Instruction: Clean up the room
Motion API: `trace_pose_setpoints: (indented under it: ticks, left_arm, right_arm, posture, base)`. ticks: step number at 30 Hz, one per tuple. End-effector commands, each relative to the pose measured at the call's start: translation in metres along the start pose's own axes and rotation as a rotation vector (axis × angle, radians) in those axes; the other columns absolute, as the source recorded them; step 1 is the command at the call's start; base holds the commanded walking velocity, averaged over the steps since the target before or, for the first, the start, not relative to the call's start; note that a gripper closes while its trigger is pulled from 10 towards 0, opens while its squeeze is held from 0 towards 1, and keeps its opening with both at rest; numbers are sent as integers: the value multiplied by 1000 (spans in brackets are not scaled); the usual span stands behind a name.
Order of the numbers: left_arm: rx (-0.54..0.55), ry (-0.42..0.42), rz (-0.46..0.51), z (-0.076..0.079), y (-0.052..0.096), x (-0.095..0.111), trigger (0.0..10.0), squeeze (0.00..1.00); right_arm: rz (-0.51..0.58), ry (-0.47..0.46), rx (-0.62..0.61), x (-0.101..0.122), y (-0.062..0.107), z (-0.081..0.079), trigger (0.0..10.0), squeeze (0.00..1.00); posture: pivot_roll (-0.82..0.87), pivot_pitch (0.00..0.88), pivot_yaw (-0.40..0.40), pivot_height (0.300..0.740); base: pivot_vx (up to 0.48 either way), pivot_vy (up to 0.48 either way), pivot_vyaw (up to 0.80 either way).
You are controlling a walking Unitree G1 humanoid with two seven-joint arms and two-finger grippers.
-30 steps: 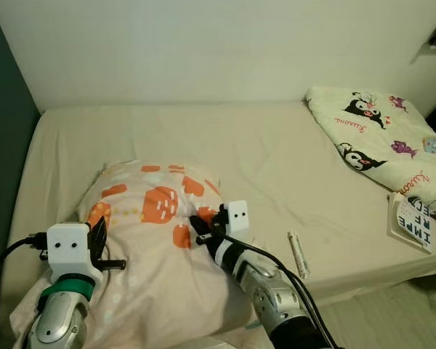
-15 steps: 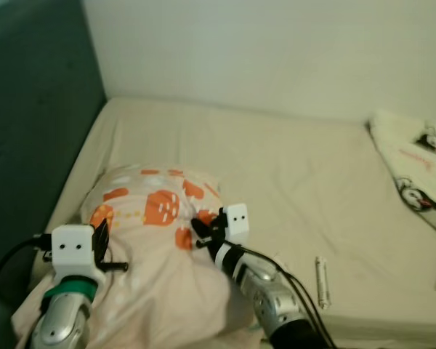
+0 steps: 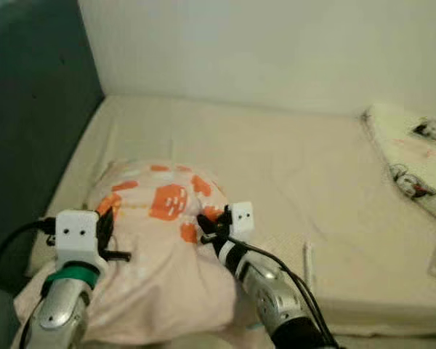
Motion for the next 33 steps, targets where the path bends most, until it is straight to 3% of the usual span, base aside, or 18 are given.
trace_pose_setpoints:
  ticks: [1,9,16,20,24,33]
  left_arm:
    - [-3,-30,39,-2,1,13,10000,0]
    - [5,64,-3,-1,-3,-4,10000,0]
    - [-19,9,-26,3,-6,-15,10000,0]
    - [-10,44,-54,2,-15,-23,10000,0]
    - [-63,15,-52,13,-26,-20,10000,0]
    - [-109,-1,-45,26,-33,-17,10000,0]
  right_arm:
    - [67,-68,20,9,-8,-20,10000,0]
    - [84,-125,-83,8,-4,2,10000,0]
    - [57,-111,-96,1,0,10,10000,0]
    - [37,-127,-166,-9,7,22,10000,0]
    - [36,-131,-210,-15,11,28,10000,0]
    - [78,-122,-262,-9,13,37,10000,0]
  posture:
    - [241,52,-18,740]
    - [188,40,-47,740]
    - [177,42,-72,740]
    - [181,44,-95,740]
    - [191,32,-73,740]
    - [197,20,-6,740]
  base:
    - [0,0,0]
    - [0,300,0]
    - [0,274,0]
    - [0,0,0]
    - [0,0,0]
    - [0,0,0]
Point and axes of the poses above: a point about 5 cm out from each wrist's last joint towards the gripper, its own y axis pointing back from the gripper into the wrist, its own x axis along the axis of the wrist's last joint, z = x × y, the point moved 4 cm from there along -y, pointing out of the wrist towards the gripper, and after that the axes turned 3 degrees about -y, right-handed, at the moved point
